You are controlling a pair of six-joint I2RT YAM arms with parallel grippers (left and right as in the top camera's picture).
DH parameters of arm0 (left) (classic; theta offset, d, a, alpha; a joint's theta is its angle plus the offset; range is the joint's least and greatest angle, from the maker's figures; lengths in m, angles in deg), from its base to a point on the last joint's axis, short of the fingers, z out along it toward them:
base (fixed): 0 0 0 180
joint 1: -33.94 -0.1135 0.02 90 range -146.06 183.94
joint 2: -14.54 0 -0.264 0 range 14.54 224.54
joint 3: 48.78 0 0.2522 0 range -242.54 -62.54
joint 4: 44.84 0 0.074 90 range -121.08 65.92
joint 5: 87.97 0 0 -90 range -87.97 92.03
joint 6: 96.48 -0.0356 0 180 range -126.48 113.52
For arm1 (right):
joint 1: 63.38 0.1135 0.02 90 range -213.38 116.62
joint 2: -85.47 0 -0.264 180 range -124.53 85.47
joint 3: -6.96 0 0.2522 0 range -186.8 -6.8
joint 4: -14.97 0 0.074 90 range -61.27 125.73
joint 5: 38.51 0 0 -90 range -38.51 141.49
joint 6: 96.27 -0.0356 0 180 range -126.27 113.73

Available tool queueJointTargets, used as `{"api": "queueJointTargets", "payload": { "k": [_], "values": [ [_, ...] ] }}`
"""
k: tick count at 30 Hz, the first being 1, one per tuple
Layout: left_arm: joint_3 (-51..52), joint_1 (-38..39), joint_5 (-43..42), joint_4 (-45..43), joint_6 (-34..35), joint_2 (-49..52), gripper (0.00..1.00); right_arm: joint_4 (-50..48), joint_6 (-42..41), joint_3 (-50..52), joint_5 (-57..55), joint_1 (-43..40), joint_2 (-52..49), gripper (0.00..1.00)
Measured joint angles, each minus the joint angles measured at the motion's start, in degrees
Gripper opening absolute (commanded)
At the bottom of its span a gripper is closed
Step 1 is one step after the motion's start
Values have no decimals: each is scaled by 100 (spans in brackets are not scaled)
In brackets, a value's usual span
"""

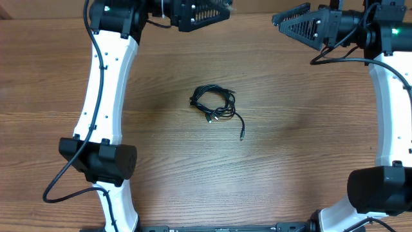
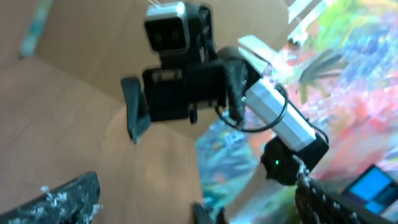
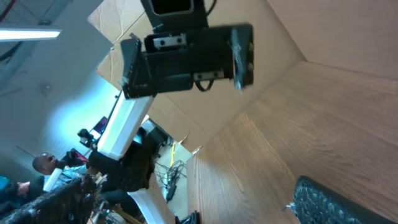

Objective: Untangle cables

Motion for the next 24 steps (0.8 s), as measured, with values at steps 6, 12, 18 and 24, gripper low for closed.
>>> {"api": "queueJointTargets", "payload": {
  "k": [6,12,18,24],
  "values": [
    [2,31,369,356,157,0,100,125,-9,0,0,-2,0,100],
    [0,57,1878,525,219,0,100,98,-20,-13,-831,7,7,100],
    [0,391,5805,1311,-323,-2,100,929,46,-24,-4194,103,7,100],
    [2,872,9501,2417,-804,-7,100,1351,190,-24,-6743,284,7,100]
  ]
}}
